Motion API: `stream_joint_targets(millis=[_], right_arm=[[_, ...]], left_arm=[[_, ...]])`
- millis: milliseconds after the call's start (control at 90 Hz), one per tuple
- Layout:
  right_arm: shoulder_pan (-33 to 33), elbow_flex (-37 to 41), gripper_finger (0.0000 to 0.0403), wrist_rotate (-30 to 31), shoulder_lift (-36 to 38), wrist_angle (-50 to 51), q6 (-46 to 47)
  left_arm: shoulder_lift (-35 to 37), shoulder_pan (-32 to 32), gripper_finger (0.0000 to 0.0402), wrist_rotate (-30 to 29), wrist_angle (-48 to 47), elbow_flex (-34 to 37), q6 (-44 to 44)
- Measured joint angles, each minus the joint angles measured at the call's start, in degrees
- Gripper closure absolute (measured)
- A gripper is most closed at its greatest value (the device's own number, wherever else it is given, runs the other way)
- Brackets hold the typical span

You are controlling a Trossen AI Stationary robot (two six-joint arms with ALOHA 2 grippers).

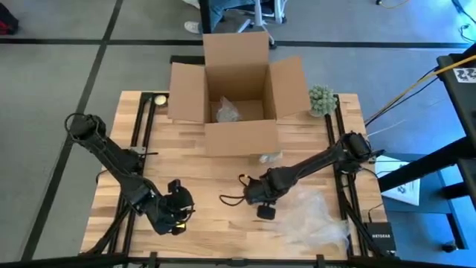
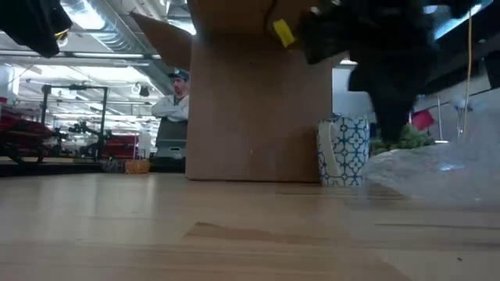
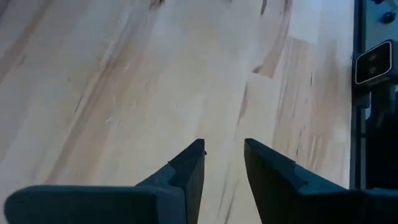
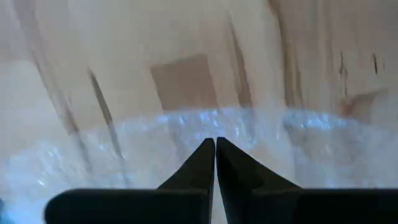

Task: Wrap mug
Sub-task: Wrap the white mug with bubble wrap

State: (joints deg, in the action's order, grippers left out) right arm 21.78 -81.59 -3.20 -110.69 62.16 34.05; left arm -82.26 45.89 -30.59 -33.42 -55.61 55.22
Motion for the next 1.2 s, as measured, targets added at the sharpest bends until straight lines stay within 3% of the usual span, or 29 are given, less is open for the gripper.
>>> stream_joint_targets(millis=[178, 489, 856, 1044, 1200], right_arm=[[-0.1, 4.7, 0.0402, 1.3, -0.2, 0.1, -3.3], [-1.5, 10.5, 0.0402, 3.1, -0.2, -20.4, -8.9], [-4.6, 10.4, 0.0402, 9.8, -0.2, -58.3, -15.6], [-5.0, 10.3, 0.0402, 5.4, -0.2, -74.9, -19.2], [-4.8, 8.3, 0.0402, 2.9, -0.1, -72.4, -19.3]], left_arm=[[0.0, 0.0, 0.0304, 0.0, 0.3, 0.0, -0.1], [0.0, -0.2, 0.0304, -1.2, 2.1, 0.0, -1.8], [-0.2, -0.3, 0.0304, -5.1, 7.4, -0.1, -8.0], [-3.8, -1.6, 0.0304, -6.1, 9.5, -0.1, -8.2], [-7.3, -2.5, 0.0304, -6.1, 13.8, -0.1, -12.2]])
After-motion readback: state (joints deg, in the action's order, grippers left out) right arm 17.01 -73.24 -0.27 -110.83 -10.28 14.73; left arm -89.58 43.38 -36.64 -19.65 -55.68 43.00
